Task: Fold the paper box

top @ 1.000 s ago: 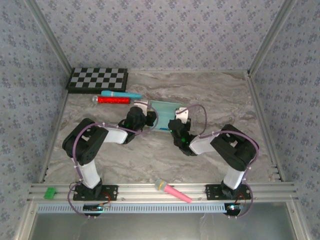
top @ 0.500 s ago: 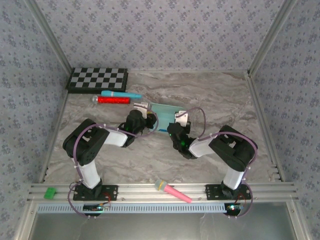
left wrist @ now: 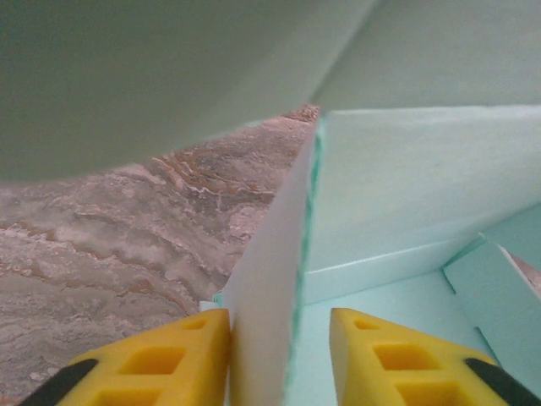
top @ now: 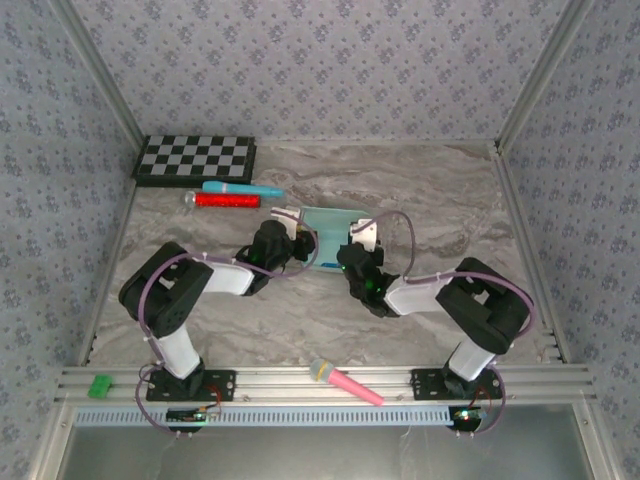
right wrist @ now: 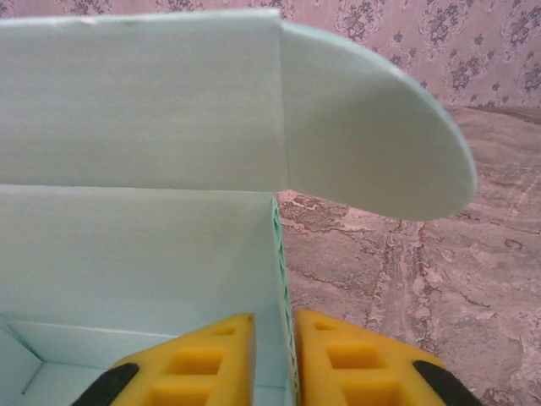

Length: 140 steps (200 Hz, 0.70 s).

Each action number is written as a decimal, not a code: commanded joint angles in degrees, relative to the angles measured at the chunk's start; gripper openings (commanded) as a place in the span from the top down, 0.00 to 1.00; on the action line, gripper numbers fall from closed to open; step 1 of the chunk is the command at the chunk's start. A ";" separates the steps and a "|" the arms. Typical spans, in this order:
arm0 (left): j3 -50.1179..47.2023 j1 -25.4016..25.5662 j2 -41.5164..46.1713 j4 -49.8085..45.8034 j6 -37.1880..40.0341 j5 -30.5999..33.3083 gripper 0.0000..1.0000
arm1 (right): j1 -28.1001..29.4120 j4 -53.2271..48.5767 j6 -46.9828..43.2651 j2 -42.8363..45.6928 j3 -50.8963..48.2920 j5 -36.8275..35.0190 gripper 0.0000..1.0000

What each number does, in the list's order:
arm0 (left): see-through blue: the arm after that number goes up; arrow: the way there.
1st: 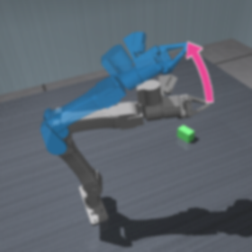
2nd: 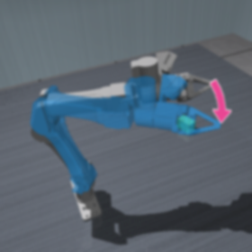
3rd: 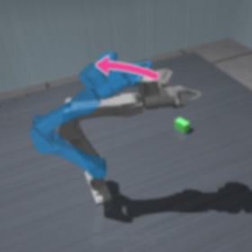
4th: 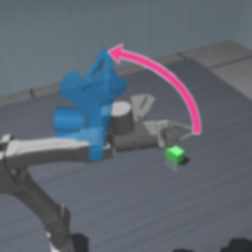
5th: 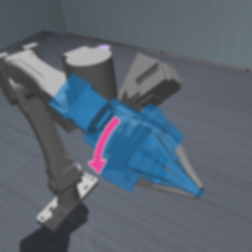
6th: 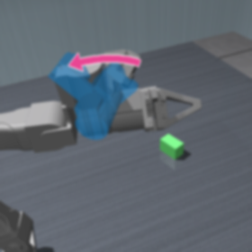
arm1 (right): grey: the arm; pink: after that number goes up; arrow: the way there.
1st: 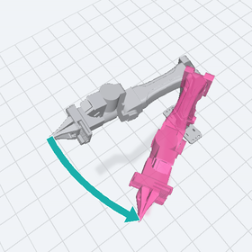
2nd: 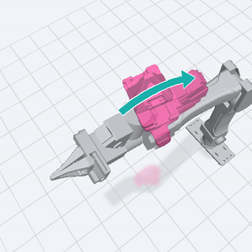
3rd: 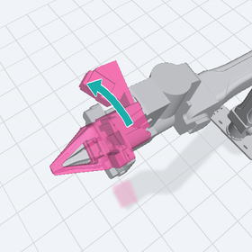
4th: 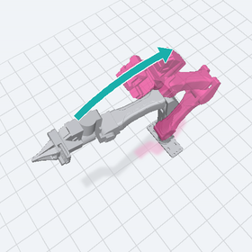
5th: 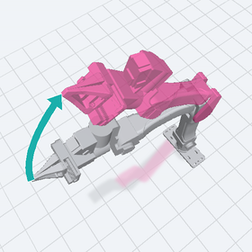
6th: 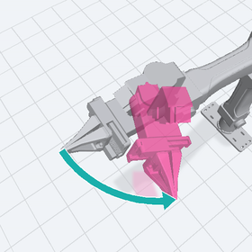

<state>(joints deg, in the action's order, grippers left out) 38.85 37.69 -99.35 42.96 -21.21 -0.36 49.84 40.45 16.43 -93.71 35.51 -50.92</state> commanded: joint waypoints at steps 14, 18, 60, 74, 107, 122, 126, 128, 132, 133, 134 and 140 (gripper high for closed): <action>1.76 0.63 2.95 -1.91 2.14 -1.40 0.54 | -0.89 -3.99 0.19 2.73 0.79 0.99 0.61; 1.56 0.63 3.14 -1.93 2.29 -1.31 0.52 | -1.00 -4.15 0.35 2.87 0.75 1.11 0.59; 0.40 0.63 6.41 -3.53 4.29 -0.88 0.39 | -1.60 -6.82 0.40 4.61 -0.14 3.41 0.44; 0.00 0.63 7.68 -4.49 5.41 -0.48 0.36 | -1.88 -8.12 0.53 5.36 -0.48 4.47 0.40; -0.39 0.54 10.68 -8.89 8.46 -0.16 0.31 | -2.73 -12.00 1.20 8.40 -1.79 7.38 0.32; -0.53 0.53 12.44 -11.58 9.63 0.28 0.30 | -3.41 -14.48 1.36 10.41 -2.21 9.90 0.30; -0.58 0.46 12.92 -12.29 9.95 0.28 0.29 | -3.72 -15.43 1.48 11.03 -2.32 10.76 0.29; -0.59 0.41 13.12 -12.64 10.20 0.23 0.29 | -3.82 -15.82 1.54 11.28 -2.36 11.17 0.29; -0.61 0.37 13.44 -13.33 10.55 0.27 0.29 | -4.19 -16.62 1.51 11.87 -2.41 12.06 0.29; -0.61 0.37 13.64 -13.42 10.65 0.23 0.29 | -4.25 -16.80 1.60 11.97 -2.43 12.37 0.29; -0.62 0.41 13.78 -13.69 10.75 0.21 0.28 | -4.33 -17.02 1.59 12.15 -2.45 12.62 0.29; -0.62 0.31 14.38 -15.03 11.12 0.42 0.28 | -4.88 -18.18 1.74 13.05 -2.57 13.94 0.29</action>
<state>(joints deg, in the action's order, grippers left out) 38.63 38.00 -88.38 33.54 -13.47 -0.56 46.59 28.27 17.02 -84.31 33.76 -42.30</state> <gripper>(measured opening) 0.711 0.707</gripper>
